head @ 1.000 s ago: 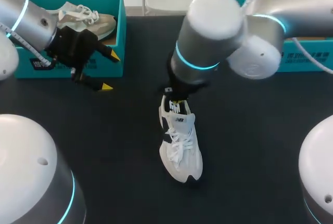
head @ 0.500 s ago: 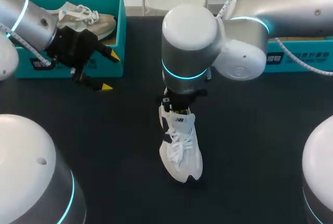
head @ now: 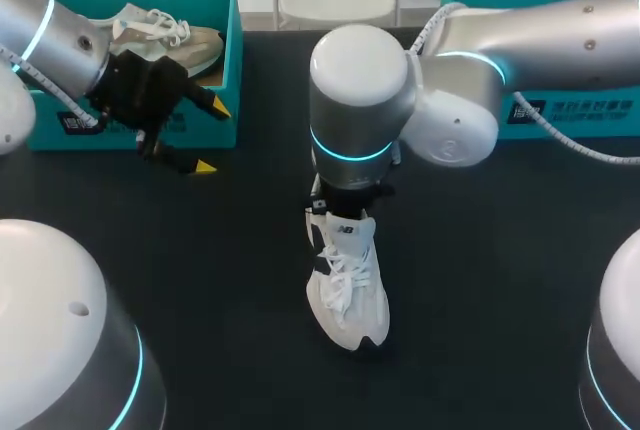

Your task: Take the shoe out of the shoebox, open the shoe tongue, remove and reinsert the insole, then place the shoe into the shoebox

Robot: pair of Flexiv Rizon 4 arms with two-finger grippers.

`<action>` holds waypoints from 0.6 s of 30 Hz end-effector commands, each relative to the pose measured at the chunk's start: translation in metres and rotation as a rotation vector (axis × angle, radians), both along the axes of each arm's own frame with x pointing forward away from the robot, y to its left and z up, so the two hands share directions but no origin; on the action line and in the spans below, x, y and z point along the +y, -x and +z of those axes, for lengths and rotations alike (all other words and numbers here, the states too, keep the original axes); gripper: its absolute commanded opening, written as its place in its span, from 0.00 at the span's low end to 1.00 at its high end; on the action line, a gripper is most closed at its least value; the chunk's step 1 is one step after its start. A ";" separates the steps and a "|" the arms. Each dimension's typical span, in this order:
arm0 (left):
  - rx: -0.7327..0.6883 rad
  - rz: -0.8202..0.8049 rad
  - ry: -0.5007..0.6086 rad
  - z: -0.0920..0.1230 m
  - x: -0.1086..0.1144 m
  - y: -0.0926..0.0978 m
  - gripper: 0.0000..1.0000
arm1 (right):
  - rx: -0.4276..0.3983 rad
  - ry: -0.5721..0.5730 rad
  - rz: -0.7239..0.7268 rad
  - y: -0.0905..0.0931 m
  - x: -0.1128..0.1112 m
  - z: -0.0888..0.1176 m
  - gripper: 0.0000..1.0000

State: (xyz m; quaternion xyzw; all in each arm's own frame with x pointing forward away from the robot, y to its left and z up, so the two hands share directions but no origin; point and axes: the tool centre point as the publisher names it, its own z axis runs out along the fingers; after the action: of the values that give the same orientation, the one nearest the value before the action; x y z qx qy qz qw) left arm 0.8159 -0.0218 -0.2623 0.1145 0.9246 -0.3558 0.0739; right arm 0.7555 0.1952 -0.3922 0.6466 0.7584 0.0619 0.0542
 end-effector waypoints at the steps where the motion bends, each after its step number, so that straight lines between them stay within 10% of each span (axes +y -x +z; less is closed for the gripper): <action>1: 0.000 0.000 -0.002 0.000 0.001 0.000 1.00 | 0.007 0.003 0.005 -0.002 -0.002 -0.006 0.00; 8: 0.000 0.000 -0.002 0.000 0.001 0.000 1.00 | -0.069 0.019 0.019 -0.016 -0.006 0.015 0.00; 18: 0.000 0.000 -0.002 0.000 0.001 0.000 1.00 | -0.078 0.007 0.077 -0.047 0.004 -0.006 0.00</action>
State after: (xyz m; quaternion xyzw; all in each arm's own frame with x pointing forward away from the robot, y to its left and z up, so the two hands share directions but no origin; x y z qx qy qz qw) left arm 0.8159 -0.0218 -0.2623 0.1144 0.9246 -0.3558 0.0739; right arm 0.7943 0.1935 -0.3835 0.6154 0.7776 0.0907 0.0916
